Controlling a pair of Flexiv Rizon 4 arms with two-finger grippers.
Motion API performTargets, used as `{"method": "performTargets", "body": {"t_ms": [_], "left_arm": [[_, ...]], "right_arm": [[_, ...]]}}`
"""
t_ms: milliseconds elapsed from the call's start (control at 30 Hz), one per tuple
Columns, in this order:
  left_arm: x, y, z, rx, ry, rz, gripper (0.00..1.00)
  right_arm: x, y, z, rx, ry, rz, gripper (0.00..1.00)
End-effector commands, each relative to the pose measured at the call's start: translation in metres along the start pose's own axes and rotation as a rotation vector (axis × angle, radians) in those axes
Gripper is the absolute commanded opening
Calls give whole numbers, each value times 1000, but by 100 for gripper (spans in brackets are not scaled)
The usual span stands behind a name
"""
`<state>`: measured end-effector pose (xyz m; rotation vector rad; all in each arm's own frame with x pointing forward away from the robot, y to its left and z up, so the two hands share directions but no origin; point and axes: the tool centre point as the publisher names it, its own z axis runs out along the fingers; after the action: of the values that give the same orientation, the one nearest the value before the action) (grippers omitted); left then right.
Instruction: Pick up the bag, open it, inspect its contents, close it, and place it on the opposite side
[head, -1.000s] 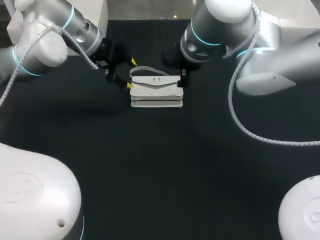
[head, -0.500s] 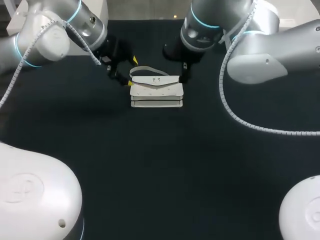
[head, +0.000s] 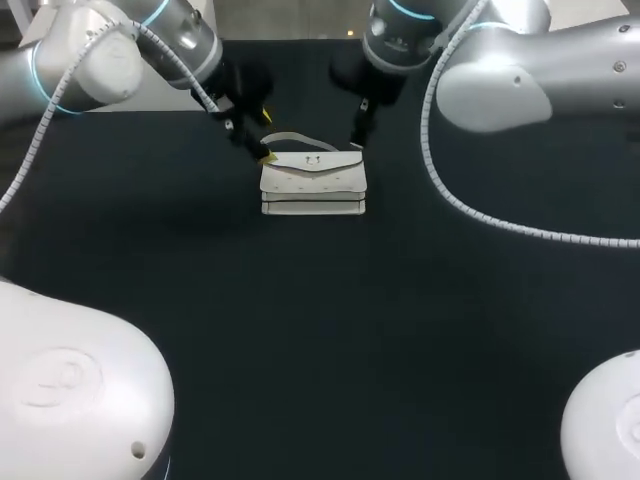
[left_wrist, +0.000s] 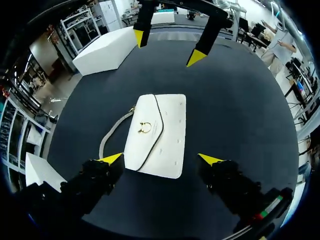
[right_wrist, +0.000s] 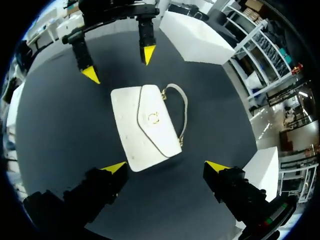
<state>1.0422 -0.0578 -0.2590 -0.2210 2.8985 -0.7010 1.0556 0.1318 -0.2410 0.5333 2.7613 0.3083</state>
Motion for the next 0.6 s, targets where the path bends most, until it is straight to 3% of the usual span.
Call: {"method": "performTargets", "body": {"t_ms": [33,100,400,533,600], "left_arm": [[-6,12,-7,45,129,-824,100],[-6,20,-8,112,144,-909,100],[-2,36,-2,344,191,-1176,100],[-1,33,3,384,180,-1234,100],[-2,26,6,322,163,-1167,100]], "right_arm": [[-4,4,-8,86,196,646,100],[-1,-1,-9,88,152,765,100],[4,-21,-3,-13,234,1104,100],[4,-27,2,-23,254,1254,100],[4,-30,7,-9,326,1306,100]]}}
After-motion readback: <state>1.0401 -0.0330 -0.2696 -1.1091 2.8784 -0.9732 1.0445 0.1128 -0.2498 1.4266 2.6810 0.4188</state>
